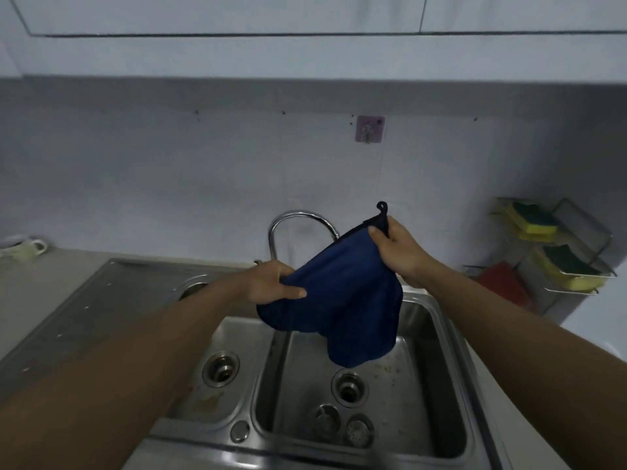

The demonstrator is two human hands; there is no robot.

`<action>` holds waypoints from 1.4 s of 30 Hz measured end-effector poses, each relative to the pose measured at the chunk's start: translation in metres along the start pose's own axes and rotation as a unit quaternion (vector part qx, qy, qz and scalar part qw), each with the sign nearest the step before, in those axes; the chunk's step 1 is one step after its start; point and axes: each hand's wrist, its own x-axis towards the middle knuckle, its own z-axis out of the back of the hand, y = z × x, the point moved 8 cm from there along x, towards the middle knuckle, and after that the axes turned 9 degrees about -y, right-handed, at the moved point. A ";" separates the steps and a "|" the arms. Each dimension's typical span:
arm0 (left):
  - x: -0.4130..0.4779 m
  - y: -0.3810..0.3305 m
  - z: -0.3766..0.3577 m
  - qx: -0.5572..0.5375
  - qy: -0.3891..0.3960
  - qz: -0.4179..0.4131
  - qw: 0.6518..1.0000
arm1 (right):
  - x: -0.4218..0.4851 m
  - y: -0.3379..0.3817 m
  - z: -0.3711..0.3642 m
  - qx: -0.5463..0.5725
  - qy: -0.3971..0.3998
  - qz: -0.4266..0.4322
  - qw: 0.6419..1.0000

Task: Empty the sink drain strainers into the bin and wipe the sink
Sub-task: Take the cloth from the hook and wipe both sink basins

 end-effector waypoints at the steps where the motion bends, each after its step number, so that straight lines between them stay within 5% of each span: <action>1: -0.006 0.001 0.002 -0.006 -0.010 0.004 1.000 | -0.002 -0.002 0.000 -0.009 0.006 -0.001 1.000; 7: -0.026 0.005 0.000 -0.062 -0.087 0.054 0.993 | -0.029 -0.023 -0.008 -0.060 0.171 -0.080 0.980; 11: -0.035 0.018 -0.011 -0.124 -0.135 0.077 0.980 | -0.042 -0.049 0.000 -0.229 0.250 -0.098 0.936; 14: -0.039 0.027 -0.017 -0.142 -0.132 0.099 0.976 | -0.050 -0.062 0.000 -0.242 0.220 -0.102 0.939; 23: -0.058 0.070 -0.009 -0.090 0.050 0.162 0.981 | -0.068 -0.068 -0.027 -0.044 0.140 -0.191 0.970; 28: -0.065 0.106 0.011 -0.093 0.042 0.187 0.977 | -0.069 -0.060 -0.057 -0.033 0.105 -0.210 0.972; 34: -0.065 0.144 0.031 -0.286 -0.037 0.229 0.930 | -0.082 -0.061 -0.093 0.021 0.169 -0.278 0.945; 38: -0.061 0.157 0.043 -0.352 -0.011 0.206 0.913 | -0.095 -0.061 -0.109 -0.059 0.214 -0.274 0.936; 42: -0.067 0.159 0.043 -0.294 0.074 0.165 0.939 | -0.089 -0.056 -0.110 -0.204 0.199 -0.224 0.932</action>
